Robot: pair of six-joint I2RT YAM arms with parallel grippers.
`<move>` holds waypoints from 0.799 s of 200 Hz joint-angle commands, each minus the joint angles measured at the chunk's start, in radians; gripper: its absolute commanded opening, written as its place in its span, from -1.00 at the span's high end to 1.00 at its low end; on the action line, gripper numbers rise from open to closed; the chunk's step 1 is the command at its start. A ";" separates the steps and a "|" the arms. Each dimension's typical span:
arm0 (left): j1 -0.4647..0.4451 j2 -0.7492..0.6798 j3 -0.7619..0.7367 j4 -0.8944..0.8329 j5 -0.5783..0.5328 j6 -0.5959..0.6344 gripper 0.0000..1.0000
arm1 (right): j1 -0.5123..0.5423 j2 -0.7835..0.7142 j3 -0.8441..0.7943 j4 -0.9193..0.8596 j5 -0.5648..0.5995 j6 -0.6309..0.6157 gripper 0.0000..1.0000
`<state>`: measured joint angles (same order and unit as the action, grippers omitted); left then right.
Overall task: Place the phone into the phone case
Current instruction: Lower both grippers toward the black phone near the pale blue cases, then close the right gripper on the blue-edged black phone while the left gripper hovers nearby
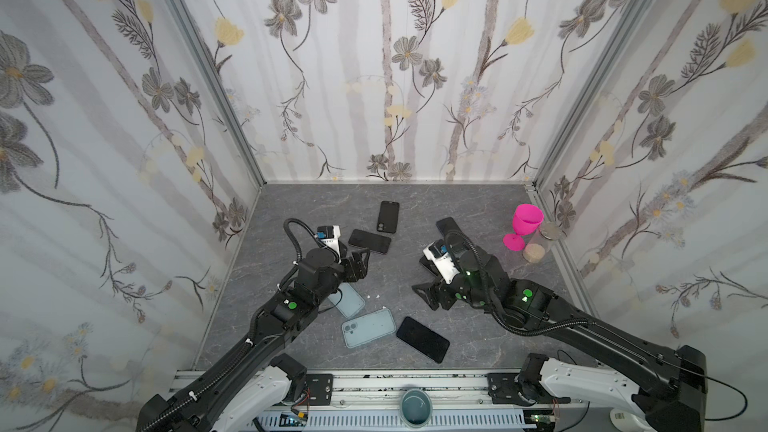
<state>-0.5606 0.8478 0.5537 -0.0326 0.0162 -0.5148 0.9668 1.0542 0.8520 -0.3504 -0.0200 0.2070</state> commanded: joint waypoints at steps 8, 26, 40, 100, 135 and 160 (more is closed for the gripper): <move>-0.029 -0.045 -0.091 -0.026 0.074 -0.149 -0.54 | 0.095 0.055 -0.023 -0.146 0.091 0.095 -0.68; -0.047 -0.054 -0.126 -0.036 0.090 -0.180 -0.54 | 0.140 0.096 -0.039 -0.167 0.097 0.100 -0.70; -0.055 -0.052 -0.133 -0.058 0.100 -0.179 -0.53 | 0.154 0.129 -0.039 -0.188 0.083 0.107 -0.74; -0.059 -0.027 -0.127 -0.113 0.139 -0.155 -0.56 | 0.171 0.217 -0.075 -0.193 0.069 0.147 -0.87; -0.059 -0.013 -0.133 -0.112 0.146 -0.159 -0.56 | 0.176 0.234 -0.091 -0.180 0.064 0.163 -0.93; -0.059 -0.008 -0.136 -0.115 0.147 -0.157 -0.55 | 0.187 0.258 -0.128 -0.171 0.055 0.163 -0.95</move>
<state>-0.6193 0.8360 0.4221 -0.1455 0.1547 -0.6605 1.1454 1.2926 0.7433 -0.5140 0.0330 0.3508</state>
